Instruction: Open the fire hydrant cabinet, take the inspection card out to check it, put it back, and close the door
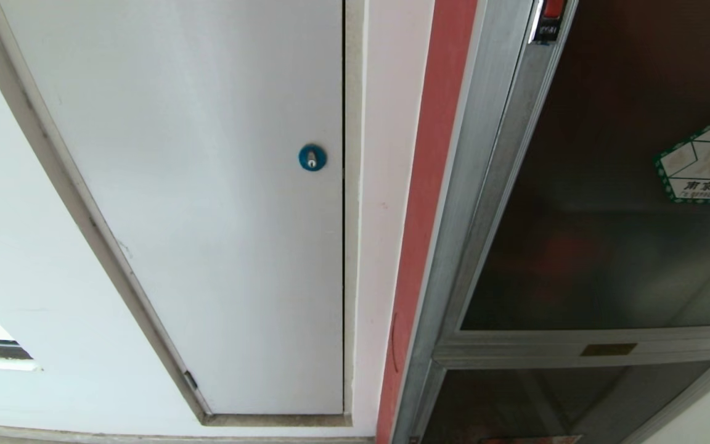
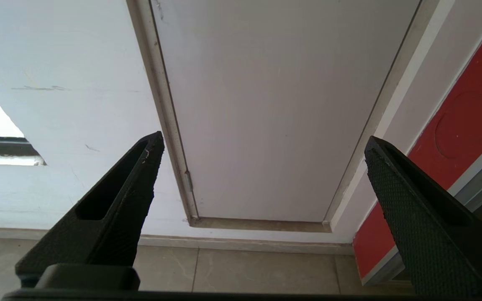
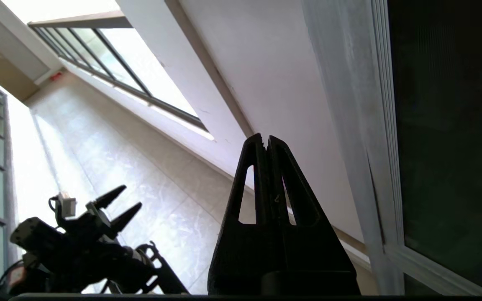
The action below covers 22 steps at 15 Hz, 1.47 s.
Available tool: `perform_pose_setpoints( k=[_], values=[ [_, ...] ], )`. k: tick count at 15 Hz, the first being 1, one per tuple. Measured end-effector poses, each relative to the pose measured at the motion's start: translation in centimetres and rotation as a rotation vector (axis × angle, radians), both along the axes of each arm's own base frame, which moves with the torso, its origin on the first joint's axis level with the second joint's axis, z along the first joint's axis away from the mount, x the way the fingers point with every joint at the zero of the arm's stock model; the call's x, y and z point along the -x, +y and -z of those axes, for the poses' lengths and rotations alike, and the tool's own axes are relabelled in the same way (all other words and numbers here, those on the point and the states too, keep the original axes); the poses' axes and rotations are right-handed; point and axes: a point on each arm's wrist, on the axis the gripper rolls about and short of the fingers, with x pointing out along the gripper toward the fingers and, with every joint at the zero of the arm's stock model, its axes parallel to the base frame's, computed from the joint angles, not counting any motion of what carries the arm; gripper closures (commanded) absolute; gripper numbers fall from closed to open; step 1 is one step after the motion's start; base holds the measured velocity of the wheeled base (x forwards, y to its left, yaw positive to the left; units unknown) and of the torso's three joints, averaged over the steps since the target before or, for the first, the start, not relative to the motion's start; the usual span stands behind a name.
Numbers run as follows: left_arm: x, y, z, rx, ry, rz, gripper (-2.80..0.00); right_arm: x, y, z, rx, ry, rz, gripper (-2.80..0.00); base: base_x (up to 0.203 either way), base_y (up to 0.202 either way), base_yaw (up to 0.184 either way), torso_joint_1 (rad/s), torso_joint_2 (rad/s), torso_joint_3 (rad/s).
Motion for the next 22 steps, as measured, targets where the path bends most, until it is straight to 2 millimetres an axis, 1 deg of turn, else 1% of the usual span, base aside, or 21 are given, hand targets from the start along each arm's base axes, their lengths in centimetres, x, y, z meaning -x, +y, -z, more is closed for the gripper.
perform_pose_setpoints(
  k=[2, 6, 9, 12, 16, 22],
  values=[
    [0.0, 0.0, 0.0, 0.0, 0.0, 0.0, -2.8, -1.3, 0.7, -1.0, -0.012, -0.004, -0.011, 0.0, 0.0, 0.0, 0.0, 0.0, 0.0, 0.0],
    [0.0, 0.0, 0.0, 0.0, 0.0, 0.0, -2.8, -3.6, 2.4, -2.1, -0.02, -0.003, -0.016, 0.0, 0.0, 0.0, 0.0, 0.0, 0.0, 0.0],
    [0.0, 0.0, 0.0, 0.0, 0.0, 0.0, -2.8, -5.2, 3.0, -2.8, -0.03, -0.001, -0.014, 0.0, 0.0, 0.0, 0.0, 0.0, 0.0, 0.0],
    [0.0, 0.0, 0.0, 0.0, 0.0, 0.0, -2.8, -6.6, 3.4, -3.3, -0.044, 0.004, 0.025, 0.0, 0.0, 0.0, 0.0, 0.0, 0.0, 0.0],
    [0.0, 0.0, 0.0, 0.0, 0.0, 0.0, -2.8, -7.9, 3.8, -3.9, -0.049, -0.011, 0.079, 0.0, 0.0, 0.0, 0.0, 0.0, 0.0, 0.0],
    [0.0, 0.0, 0.0, 0.0, 0.0, 0.0, -2.8, -9.1, 4.2, -3.8, -0.054, -0.024, 0.085, 0.0, 0.0, 0.0, 0.0, 0.0, 0.0, 0.0]
  ],
)
